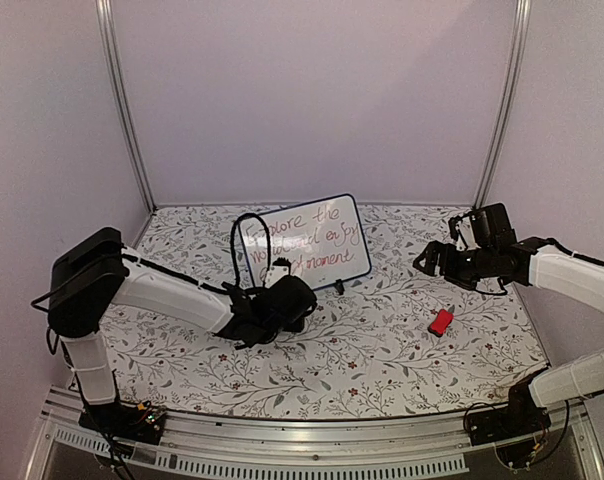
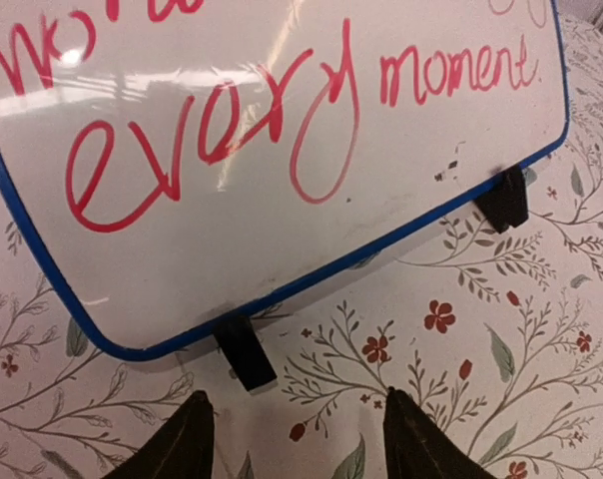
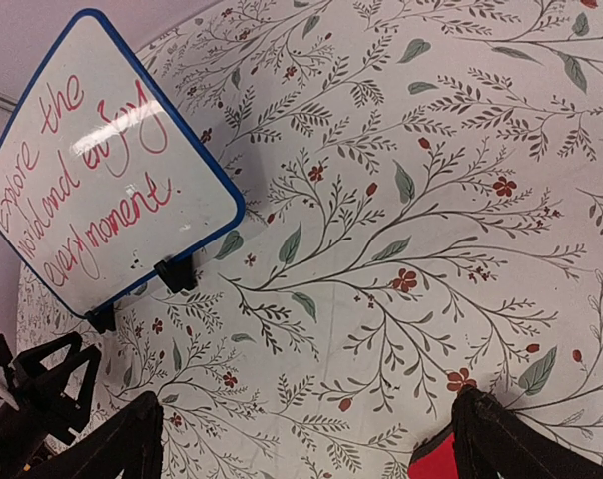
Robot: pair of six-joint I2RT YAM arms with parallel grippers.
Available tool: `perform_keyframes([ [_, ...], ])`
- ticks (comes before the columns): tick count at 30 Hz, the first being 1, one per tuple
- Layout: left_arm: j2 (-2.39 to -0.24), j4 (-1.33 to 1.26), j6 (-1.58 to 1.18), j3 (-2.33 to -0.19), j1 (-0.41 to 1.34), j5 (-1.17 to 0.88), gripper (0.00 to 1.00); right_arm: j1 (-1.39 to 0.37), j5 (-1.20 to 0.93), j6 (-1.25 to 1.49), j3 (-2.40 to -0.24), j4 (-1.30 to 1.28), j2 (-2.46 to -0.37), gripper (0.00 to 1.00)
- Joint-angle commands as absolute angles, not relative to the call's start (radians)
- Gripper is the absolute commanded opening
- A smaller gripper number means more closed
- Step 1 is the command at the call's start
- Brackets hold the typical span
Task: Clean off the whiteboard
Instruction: Move the whiteboard to the center of the board.
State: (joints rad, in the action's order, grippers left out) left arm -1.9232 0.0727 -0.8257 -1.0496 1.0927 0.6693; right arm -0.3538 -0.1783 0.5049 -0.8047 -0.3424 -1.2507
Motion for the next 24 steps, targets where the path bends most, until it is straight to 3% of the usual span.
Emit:
perform_keyframes([
  [1, -1.81, 0.018, -0.771, -1.004, 1.105, 0.669, 0.62, -0.362, -0.179, 0.499, -0.812, -0.326, -1.261, 0.99],
  [8, -1.527, -0.128, -0.58, -0.876, 1.09, 0.657, 0.83, -0.361, -0.211, 0.529, -0.804, -0.307, -1.271, 0.99],
  [13, -1.302, -0.199, -0.454, -0.801, 0.967, 0.427, 0.99, -0.351, -0.3, 0.541, -0.82, -0.297, -1.33, 0.99],
  [18, -1.19, -0.129, -0.394, -0.835, 0.827, 0.2, 1.0, -0.343, -0.4, 0.587, -0.733, -0.16, -1.308, 0.99],
  [24, -1.211, 0.077, -0.391, -0.98, 0.692, 0.058, 1.0, -0.347, -0.18, 0.61, -0.739, -0.212, -1.196, 0.99],
])
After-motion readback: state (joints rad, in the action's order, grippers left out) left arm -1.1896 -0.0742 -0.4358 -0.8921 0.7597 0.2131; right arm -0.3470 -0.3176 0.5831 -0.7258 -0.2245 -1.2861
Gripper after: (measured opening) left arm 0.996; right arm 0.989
